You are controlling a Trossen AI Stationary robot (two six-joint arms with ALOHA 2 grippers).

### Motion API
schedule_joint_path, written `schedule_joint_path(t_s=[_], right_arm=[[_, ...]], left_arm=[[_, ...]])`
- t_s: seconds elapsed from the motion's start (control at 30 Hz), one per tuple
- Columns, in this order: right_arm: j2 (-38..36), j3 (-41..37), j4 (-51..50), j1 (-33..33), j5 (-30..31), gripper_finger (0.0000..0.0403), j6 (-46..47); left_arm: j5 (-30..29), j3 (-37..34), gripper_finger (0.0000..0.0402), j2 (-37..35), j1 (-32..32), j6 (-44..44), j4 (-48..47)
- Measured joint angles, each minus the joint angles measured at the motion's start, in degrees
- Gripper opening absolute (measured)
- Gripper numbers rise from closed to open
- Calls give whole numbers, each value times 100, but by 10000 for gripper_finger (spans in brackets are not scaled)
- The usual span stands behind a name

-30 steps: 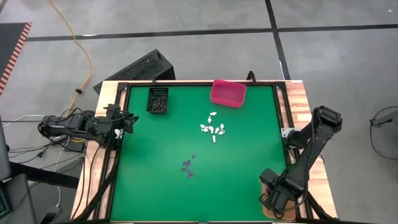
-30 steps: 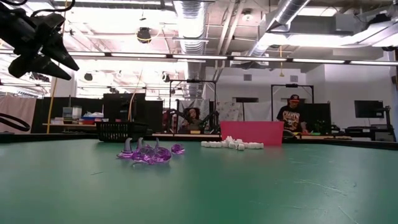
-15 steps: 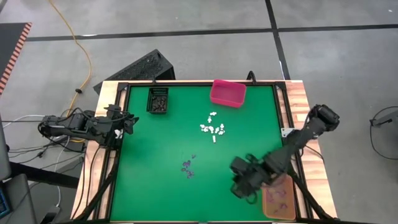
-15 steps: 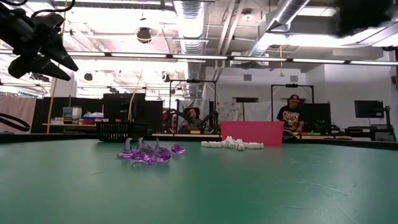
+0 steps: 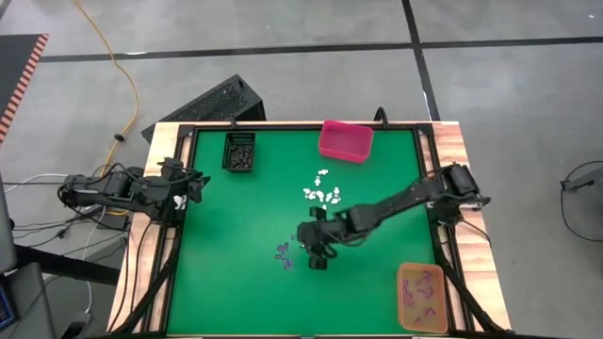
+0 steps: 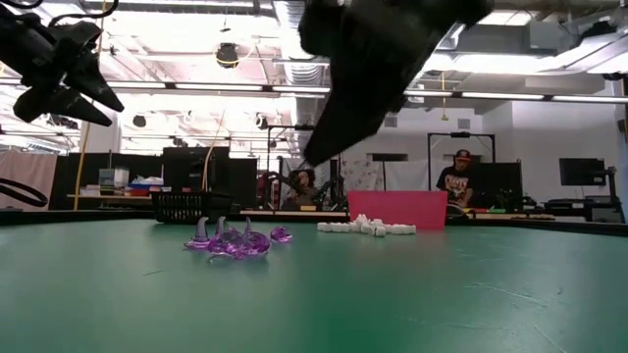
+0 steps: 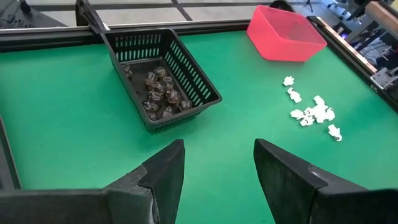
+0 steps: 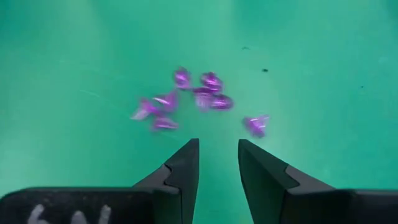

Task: Sort Halloween decoration
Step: Put the pink witch hat toy into the orange bin

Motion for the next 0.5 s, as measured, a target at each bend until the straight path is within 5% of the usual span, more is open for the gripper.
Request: schedule_joint_path(t_s=[0.5], right_arm=[[1046, 836, -126, -705, -843, 142, -2565]], left_arm=[[-195, 0, 183, -1, 0, -17, 2]])
